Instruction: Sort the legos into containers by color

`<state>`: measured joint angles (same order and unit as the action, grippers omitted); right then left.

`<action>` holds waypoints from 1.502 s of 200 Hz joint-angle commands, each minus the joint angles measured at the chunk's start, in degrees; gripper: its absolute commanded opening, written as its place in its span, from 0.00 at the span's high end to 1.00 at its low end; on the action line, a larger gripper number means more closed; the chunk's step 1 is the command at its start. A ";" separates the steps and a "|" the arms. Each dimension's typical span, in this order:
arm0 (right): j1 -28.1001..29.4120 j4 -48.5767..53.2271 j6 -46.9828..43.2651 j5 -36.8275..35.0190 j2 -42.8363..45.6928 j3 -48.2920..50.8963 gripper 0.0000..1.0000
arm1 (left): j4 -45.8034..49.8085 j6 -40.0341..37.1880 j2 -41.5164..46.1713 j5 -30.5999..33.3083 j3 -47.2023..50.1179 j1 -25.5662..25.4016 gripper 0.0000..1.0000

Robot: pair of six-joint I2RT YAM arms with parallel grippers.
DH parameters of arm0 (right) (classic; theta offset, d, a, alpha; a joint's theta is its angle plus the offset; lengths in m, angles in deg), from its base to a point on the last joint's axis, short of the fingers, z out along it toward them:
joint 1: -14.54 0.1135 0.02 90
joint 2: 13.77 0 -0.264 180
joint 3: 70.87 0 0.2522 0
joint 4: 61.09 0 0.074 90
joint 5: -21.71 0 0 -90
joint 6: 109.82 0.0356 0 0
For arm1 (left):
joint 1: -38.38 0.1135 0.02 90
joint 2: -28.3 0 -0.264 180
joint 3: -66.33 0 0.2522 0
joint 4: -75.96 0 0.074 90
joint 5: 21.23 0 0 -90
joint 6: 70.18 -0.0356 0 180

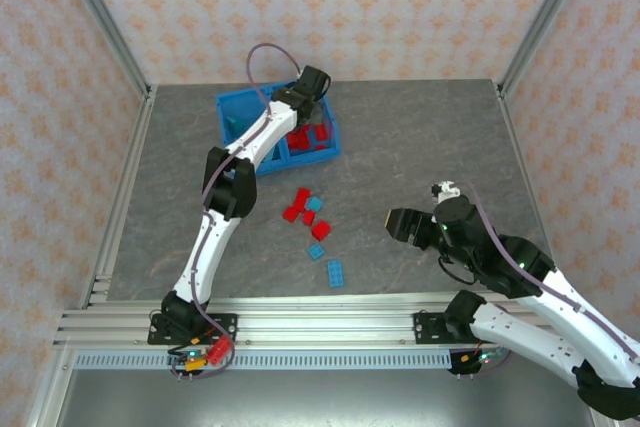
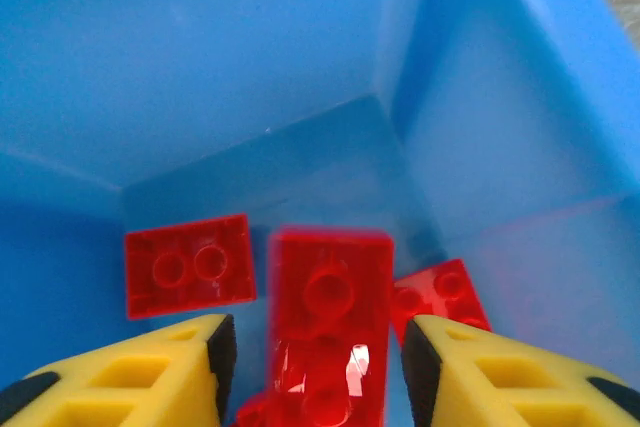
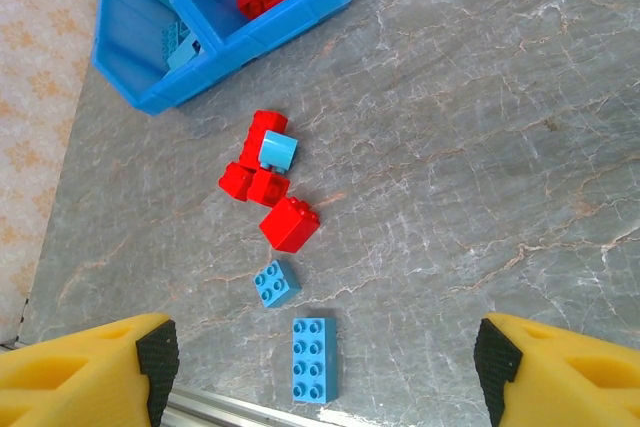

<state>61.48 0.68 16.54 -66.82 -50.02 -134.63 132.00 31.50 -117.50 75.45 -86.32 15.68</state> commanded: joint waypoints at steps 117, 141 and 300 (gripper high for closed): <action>0.08 -5.78 -0.37 2.23 -5.12 1.31 0.20 | -10.87 -1.56 58.19 -4.37 57.81 -18.10 0.51; 0.08 -7.03 -0.91 3.56 -8.12 0.86 0.21 | -7.64 0.75 56.68 -5.51 61.89 -19.61 0.50; 0.08 -3.51 0.89 1.59 -4.18 1.99 0.21 | -1.15 -2.81 28.19 14.58 55.99 -24.82 0.42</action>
<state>61.48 -4.45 17.04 -63.58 -54.63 -132.95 128.07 29.69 -88.38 83.21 -28.95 -8.30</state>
